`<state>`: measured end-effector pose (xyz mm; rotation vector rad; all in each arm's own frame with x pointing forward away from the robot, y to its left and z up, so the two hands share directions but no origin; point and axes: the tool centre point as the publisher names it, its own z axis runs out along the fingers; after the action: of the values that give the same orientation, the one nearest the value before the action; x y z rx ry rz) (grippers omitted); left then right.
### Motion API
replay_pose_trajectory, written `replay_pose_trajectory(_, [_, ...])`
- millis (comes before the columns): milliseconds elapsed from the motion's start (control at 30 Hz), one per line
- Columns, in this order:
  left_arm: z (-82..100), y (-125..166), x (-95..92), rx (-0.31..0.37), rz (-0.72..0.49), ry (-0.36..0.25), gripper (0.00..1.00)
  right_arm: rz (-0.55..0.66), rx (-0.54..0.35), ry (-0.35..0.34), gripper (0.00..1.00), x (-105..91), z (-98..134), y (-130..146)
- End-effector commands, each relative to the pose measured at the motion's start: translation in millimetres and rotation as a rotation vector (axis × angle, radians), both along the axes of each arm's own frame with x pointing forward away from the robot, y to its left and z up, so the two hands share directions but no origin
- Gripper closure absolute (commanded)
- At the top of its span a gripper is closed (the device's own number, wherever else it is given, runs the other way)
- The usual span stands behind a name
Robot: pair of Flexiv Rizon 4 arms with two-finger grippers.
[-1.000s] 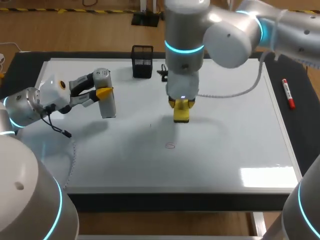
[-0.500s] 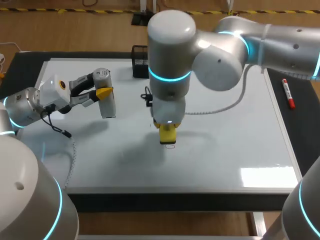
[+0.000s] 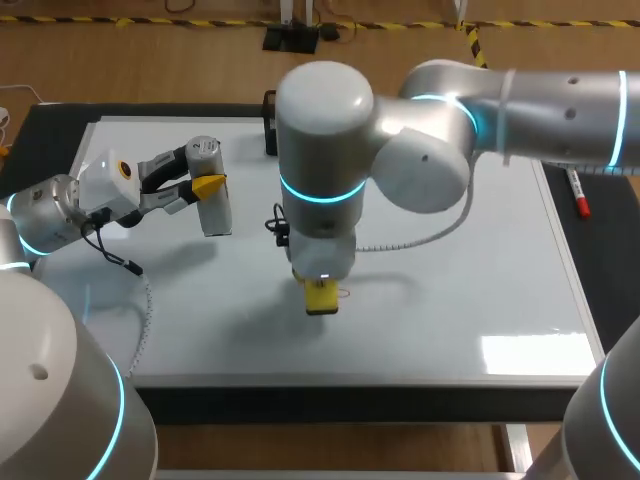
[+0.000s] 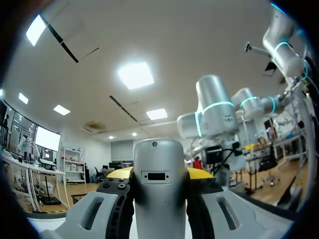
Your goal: Pick up the inspection probe, press it on each red-marked spot on the whiteboard one by one, put down the probe, pick up the eraser, and wipe off all the red marks.
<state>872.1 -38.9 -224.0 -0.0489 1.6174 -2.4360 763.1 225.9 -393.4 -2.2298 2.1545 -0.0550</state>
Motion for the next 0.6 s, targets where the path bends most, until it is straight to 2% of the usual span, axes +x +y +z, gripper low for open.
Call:
replay_pose_trajectory(33, [1.3,0.3,-1.0,0.0,0.001,-0.001,1.0,0.005,0.007,-0.007,1.0,-0.6,-4.9,-3.6])
replay_pose_trajectory(200, [1.3,0.3,-1.0,0.0,0.001,-0.001,1.0,0.004,0.025,0.005,1.0,1.7,-14.1,-6.5])
replay_pose_trajectory(600, [1.3,0.3,-1.0,0.0,0.001,-0.001,1.0,-0.014,0.003,0.025,1.0,8.4,-25.3,-17.0])
